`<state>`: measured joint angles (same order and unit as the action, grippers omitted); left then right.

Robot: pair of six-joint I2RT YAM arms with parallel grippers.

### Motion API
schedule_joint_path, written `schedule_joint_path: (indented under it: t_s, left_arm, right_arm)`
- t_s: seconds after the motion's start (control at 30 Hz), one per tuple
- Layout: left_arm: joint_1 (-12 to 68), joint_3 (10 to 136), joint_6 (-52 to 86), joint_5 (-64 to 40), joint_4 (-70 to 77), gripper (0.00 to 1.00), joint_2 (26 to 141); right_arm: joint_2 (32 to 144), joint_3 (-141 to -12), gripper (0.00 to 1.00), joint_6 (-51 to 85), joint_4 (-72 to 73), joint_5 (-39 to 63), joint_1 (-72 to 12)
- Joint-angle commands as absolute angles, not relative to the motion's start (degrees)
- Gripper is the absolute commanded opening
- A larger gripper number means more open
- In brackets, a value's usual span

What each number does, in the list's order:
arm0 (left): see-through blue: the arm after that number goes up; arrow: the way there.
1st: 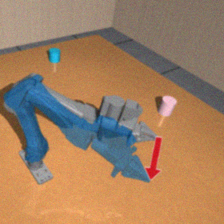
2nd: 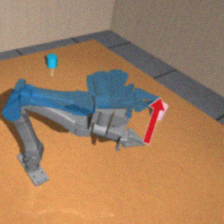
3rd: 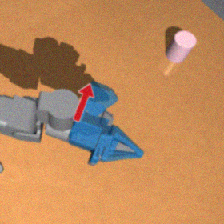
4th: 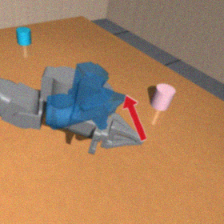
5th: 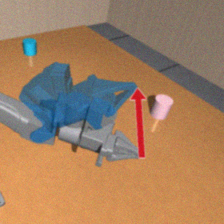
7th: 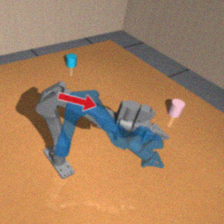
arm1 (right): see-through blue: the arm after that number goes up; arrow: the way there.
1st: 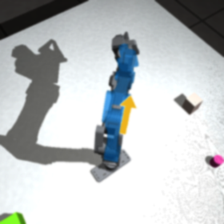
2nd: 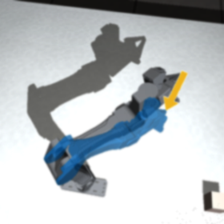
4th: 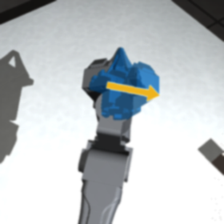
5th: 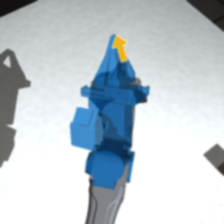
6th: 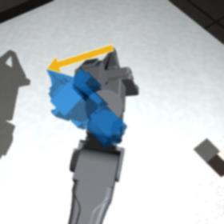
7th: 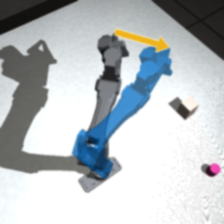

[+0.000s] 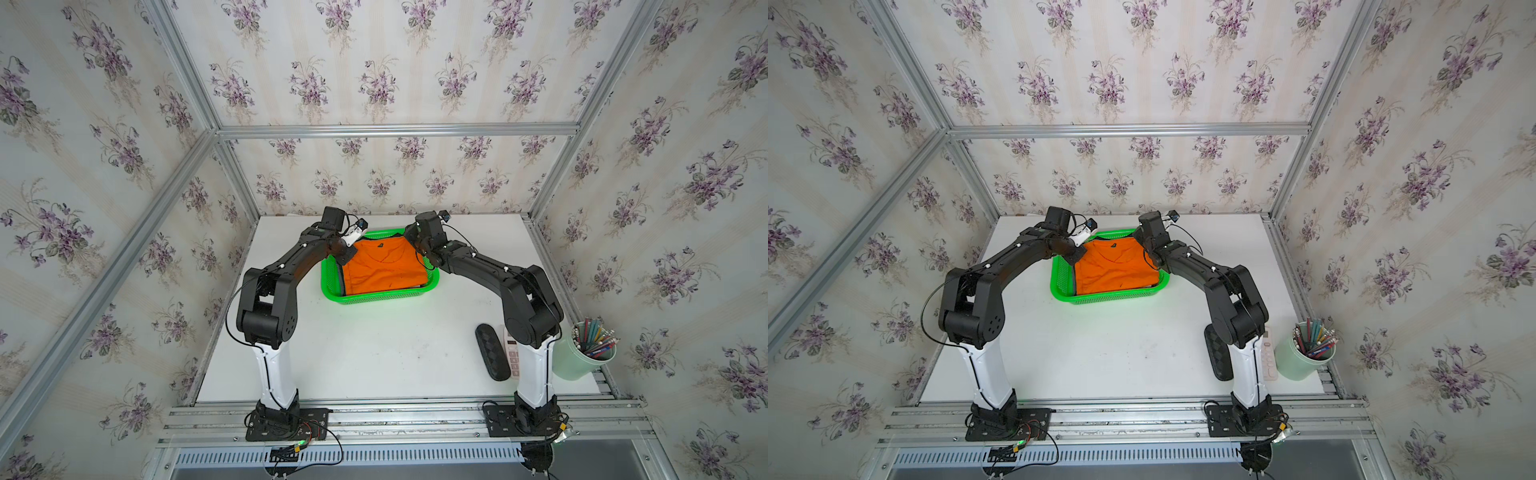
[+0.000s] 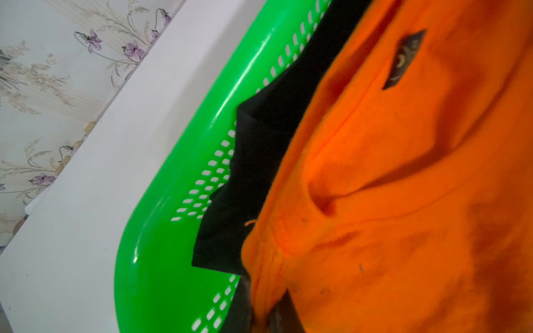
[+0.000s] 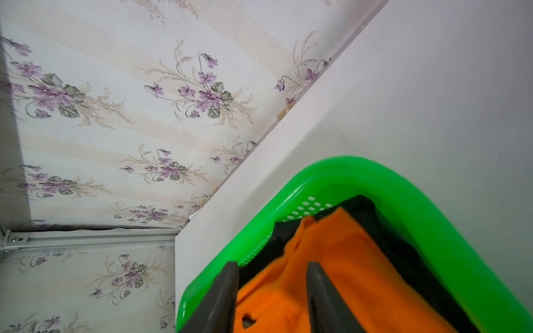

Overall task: Put the folded t-shirts into the basket
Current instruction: Place the T-shirt in the bin, then reset both arms

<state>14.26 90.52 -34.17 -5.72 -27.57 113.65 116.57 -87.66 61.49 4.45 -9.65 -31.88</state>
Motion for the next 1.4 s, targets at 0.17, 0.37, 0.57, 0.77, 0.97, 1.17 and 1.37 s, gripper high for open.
schedule_joint_path:
  t_s: [0.17, 0.37, 0.57, 0.77, 0.97, 1.17, 1.37]
  left_arm:
    - [14.15, 89.89, -26.80, 4.23, -20.63, 0.95, 108.96]
    - [13.61, 89.29, -19.82, 14.94, -21.21, 0.95, 100.89]
    - [12.85, 81.99, -7.02, 9.47, -21.44, 0.96, 86.30]
    - [12.48, 64.05, -0.62, 12.59, -13.65, 0.96, 70.60]
    - [11.95, 39.42, 1.30, 13.39, 3.08, 0.97, 61.04]
    - [10.06, 28.51, 2.06, 16.92, 16.01, 0.97, 67.58]
    - [9.51, 21.97, -3.35, 15.29, 34.25, 1.00, 73.65]
  right_arm:
    - [107.12, -83.00, 0.60, 50.44, 9.34, -1.31, -26.09]
    - [92.98, -73.63, 0.63, 36.54, 10.52, -5.62, -24.22]
    - [77.80, -59.43, 0.95, 22.83, 18.28, -17.89, -24.17]
    - [62.43, -37.20, 1.00, 5.38, 33.35, -27.02, -24.22]
    - [53.55, -9.99, 0.97, -9.96, 54.89, -34.59, -24.21]
    - [56.74, -2.18, 1.00, -9.67, 61.73, -31.55, -22.93]
    - [70.34, -4.38, 1.00, -9.44, 68.95, -29.99, -20.13]
